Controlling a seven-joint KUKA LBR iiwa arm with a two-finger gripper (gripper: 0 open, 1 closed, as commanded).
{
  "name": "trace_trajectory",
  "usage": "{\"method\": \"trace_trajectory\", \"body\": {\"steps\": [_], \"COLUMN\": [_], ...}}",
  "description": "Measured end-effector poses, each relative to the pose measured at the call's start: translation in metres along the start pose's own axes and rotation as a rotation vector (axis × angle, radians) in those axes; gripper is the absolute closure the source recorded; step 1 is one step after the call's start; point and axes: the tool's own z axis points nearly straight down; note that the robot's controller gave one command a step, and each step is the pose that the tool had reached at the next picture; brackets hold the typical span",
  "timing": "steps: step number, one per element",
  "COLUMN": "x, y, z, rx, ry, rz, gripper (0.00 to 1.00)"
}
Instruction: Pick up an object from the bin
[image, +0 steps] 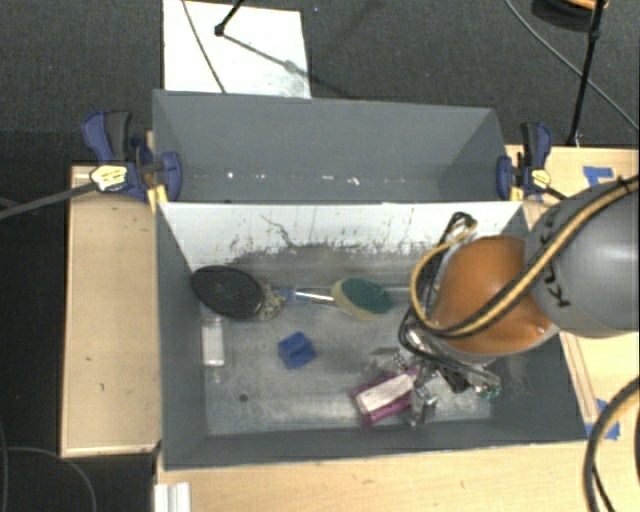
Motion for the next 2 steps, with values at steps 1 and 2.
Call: {"method": "trace_trajectory", "body": {"steps": [1, 2], "x": [-0.026, -0.031], "y": [0.013, 0.022], "z": [0.000, -0.127], "rx": [0.000, 0.001], "ry": [0.004, -0.001], "rz": [0.375, 0.414], "gripper": [1.00, 1.00]}}
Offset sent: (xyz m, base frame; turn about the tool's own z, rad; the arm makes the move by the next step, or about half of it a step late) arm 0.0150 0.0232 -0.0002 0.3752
